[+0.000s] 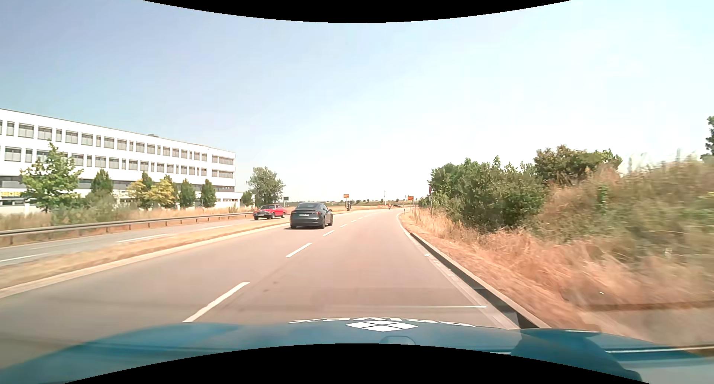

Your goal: Follow the waypoints while adhering to traffic rules and regulations

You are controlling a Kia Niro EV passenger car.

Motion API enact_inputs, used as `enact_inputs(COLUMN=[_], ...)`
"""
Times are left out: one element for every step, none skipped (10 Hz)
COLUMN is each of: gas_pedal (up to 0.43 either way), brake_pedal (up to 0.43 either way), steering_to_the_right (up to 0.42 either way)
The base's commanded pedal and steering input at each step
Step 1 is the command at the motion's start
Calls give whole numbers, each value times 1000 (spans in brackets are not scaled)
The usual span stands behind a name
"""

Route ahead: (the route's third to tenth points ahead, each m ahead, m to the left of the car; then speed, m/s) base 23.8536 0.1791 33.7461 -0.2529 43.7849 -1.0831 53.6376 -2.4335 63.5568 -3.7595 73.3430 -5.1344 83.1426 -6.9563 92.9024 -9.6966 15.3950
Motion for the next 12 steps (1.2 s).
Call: enact_inputs(gas_pedal=[47,59,67,79,79,79,67,67,67,59,59,59], brake_pedal=[0,0,0,0,0,0,0,0,0,0,0,0], steering_to_the_right=[8,8,8,8,8,8,7,7,7,7,8,8])
